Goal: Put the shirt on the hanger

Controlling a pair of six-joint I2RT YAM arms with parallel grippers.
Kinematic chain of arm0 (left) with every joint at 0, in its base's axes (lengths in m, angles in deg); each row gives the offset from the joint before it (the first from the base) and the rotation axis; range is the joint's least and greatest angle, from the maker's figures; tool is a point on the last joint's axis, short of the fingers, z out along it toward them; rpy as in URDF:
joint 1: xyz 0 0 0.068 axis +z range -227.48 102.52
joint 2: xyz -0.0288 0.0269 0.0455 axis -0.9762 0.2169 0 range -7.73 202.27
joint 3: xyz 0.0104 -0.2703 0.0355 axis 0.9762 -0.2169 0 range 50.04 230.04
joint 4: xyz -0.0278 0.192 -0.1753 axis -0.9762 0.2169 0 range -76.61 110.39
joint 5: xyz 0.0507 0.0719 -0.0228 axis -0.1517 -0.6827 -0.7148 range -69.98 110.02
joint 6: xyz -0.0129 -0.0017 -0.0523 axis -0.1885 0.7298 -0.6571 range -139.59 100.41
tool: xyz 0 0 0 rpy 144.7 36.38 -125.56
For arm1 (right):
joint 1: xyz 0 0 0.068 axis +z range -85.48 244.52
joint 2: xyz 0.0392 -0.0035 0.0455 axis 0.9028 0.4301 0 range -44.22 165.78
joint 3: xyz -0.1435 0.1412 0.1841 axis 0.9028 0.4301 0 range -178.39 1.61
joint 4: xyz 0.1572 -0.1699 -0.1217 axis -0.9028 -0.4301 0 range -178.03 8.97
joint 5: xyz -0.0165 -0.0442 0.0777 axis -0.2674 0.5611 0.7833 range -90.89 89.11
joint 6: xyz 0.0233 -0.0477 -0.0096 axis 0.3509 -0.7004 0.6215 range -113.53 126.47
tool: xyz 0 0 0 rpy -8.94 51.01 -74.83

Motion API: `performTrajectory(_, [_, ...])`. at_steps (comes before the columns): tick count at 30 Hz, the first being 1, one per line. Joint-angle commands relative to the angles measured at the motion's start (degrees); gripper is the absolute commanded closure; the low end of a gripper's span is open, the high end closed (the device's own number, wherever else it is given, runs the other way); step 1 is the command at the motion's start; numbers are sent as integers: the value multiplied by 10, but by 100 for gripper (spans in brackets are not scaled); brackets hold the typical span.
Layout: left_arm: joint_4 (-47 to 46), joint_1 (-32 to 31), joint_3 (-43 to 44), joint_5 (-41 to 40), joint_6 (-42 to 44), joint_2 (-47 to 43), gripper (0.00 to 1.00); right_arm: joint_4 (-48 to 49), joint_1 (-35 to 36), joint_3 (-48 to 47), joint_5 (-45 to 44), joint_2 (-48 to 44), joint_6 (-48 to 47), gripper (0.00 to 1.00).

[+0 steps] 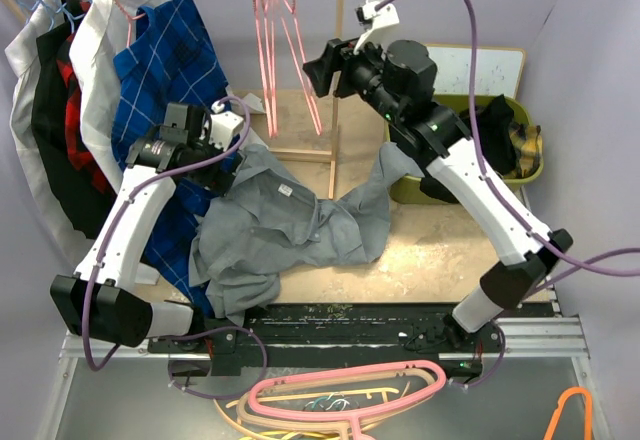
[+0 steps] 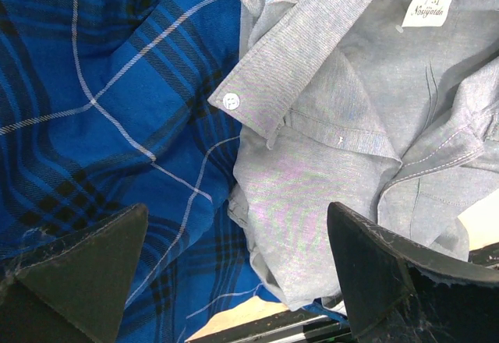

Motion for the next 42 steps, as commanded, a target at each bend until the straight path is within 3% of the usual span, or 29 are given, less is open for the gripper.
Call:
performTrajectory(1, [-28,5,-9,12,11,-3,0,-8,-1,-65,14,29,13,30])
performTrajectory(8, [-30,7,-16,24,11,-7,0,-22,-1,-98,-11,85,9,34])
performTrajectory(13, [-8,7,-20,92,35,-20,0,-46,-1,-108,-40,100,9,52])
performTrajectory(21, [-19,6,-32,113,38,-19,0,-83,0,-116,-54,92,-2,58])
performTrajectory(26, [-49,-21,-42,87,27,-8,0,-89,0,-123,-66,79,-17,100])
performTrajectory(30, [-92,-100,-54,-9,30,11,0,-96,0,-149,-65,71,-31,100])
performTrajectory(36, [-178,-105,-65,-78,55,49,3,-97,3,-156,-60,39,-39,100])
performTrajectory(40, [-205,-105,-68,-97,67,74,12,-100,4,-145,-25,16,-32,100])
performTrajectory(42, [-213,-104,-68,-101,67,86,24,-97,5,-129,-8,1,-29,100])
